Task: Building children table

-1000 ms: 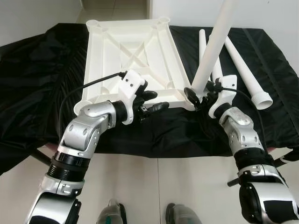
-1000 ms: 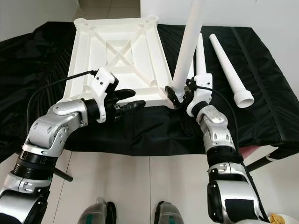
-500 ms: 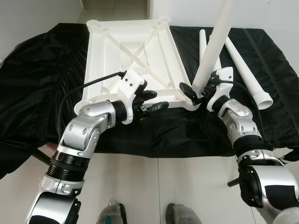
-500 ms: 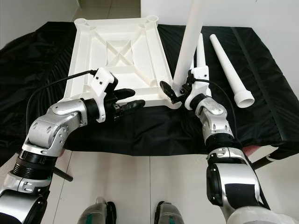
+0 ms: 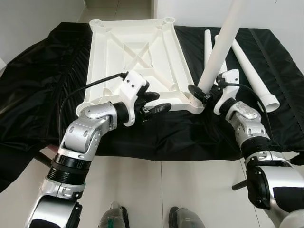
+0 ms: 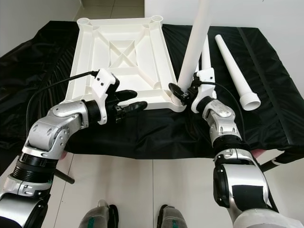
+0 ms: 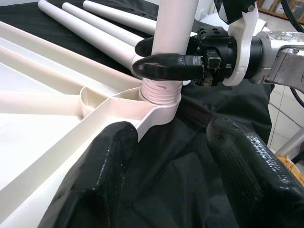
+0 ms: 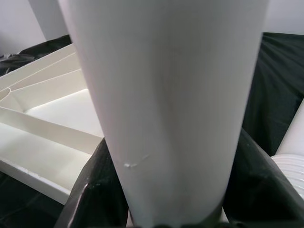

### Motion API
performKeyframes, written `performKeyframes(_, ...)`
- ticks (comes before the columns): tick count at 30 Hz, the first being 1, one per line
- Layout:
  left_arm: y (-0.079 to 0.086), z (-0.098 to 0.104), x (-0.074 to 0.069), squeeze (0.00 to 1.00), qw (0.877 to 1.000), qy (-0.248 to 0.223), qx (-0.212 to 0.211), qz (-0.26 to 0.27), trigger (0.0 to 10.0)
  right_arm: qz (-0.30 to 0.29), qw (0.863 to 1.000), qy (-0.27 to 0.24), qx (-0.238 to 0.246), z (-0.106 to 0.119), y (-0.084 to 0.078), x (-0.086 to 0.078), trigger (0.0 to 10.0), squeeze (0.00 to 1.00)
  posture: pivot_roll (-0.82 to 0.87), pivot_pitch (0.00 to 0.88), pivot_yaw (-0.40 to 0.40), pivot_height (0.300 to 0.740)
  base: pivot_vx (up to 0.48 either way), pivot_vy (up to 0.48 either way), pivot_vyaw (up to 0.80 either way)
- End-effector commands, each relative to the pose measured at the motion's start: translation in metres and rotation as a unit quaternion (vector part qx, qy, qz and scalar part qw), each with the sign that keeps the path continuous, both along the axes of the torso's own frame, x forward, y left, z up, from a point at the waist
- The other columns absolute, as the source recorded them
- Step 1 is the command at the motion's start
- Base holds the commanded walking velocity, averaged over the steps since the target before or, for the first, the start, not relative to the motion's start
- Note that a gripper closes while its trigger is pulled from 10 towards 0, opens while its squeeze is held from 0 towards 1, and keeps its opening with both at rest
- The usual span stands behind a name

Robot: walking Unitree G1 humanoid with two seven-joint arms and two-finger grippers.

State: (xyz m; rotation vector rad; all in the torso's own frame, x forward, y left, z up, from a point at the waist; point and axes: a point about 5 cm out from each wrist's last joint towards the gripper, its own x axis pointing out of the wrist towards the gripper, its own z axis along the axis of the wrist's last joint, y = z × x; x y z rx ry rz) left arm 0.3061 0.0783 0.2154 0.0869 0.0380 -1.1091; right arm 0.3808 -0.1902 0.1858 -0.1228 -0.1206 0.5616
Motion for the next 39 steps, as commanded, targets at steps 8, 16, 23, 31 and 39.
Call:
performKeyframes(8, 0.002, 0.002, 0.000, 0.00, 1.000, -0.002, 0.000, 0.016, 10.0, -0.074, 0.996, -0.008, 0.048, -0.001, -0.001, 0.001, 10.0, 0.00, -0.02, 0.116, 0.036, 0.740, 0.000, 0.000, 0.00)
performKeyframes(16, 0.001, 0.002, 0.000, 0.00, 1.000, -0.001, 0.002, 0.013, 10.0, -0.228, 0.968, -0.018, 0.106, 0.000, -0.011, 0.003, 10.0, 0.00, -0.02, 0.113, 0.040, 0.740, 0.000, 0.000, 0.00)
performKeyframes(23, 0.000, 0.001, 0.000, 0.00, 1.000, -0.001, 0.003, 0.010, 10.0, -0.339, 0.934, -0.027, 0.111, -0.007, -0.017, -0.004, 10.0, 0.00, -0.02, 0.101, 0.039, 0.740, 0.000, 0.000, 0.00)
performKeyframes(31, -0.001, 0.000, -0.001, 0.00, 1.000, 0.000, 0.002, 0.008, 10.0, -0.409, 0.906, -0.011, 0.108, -0.021, -0.005, -0.015, 10.0, 0.00, -0.02, 0.092, 0.036, 0.740, 0.000, 0.000, 0.00)
performKeyframes(39, -0.001, 0.000, -0.001, 0.00, 1.000, 0.000, 0.003, 0.006, 10.0, -0.403, 0.909, -0.006, 0.107, -0.024, 0.008, -0.018, 10.0, 0.00, -0.02, 0.087, 0.038, 0.740, 0.000, 0.000, 0.00)
